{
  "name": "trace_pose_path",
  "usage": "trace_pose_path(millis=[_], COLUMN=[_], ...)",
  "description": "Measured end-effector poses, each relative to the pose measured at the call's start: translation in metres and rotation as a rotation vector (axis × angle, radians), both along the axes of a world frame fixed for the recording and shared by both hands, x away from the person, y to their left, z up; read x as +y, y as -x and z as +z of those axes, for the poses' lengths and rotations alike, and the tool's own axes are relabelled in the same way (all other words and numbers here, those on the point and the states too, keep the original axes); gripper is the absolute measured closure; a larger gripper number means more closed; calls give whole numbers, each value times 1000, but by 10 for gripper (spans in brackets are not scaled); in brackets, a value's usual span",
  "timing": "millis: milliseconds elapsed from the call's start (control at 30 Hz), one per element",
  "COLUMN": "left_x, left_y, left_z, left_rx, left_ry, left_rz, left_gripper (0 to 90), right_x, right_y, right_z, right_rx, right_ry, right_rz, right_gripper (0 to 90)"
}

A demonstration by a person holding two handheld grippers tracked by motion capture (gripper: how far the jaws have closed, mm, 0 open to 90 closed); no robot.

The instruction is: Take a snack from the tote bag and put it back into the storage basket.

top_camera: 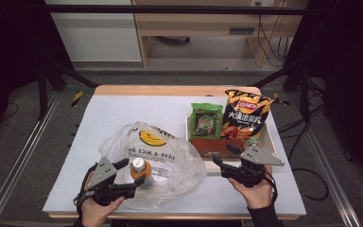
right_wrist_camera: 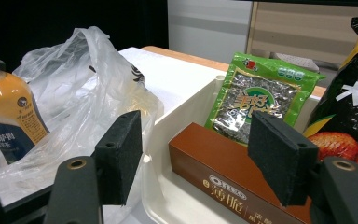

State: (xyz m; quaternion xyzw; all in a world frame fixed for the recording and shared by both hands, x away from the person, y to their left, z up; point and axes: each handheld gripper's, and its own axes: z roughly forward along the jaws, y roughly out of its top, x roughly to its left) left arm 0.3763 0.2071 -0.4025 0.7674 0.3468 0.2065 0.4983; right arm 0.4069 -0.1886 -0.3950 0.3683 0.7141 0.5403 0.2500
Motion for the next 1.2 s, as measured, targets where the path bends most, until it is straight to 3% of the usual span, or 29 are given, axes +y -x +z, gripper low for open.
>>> trace_pose_path(millis=[233, 367, 600, 867, 1067, 1200], left_x=[-8, -8, -9, -13, -24, -25], left_y=[-7, -11, -12, -32, -47, -50], left_z=[-6, -7, -3, 9, 1, -3], left_rx=[24, 59, 72, 28, 37, 33], left_ry=[-23, 4, -11, -3, -33, -31], left_rz=[-8, -30, -28, -39, -70, -73], left_gripper=[213, 260, 296, 297, 297, 296], right_x=[1, 1, 1, 0, 0, 2], right_y=[-1, -1, -1, -2, -2, -1], right_z=[-1, -2, -2, -3, -3, -3], right_rx=[5, 7, 6, 8, 3, 1], right_ry=[1, 4, 3, 4, 5, 8], right_rz=[4, 5, 4, 2, 3, 8], right_gripper=[357, 357, 357, 357, 359, 359])
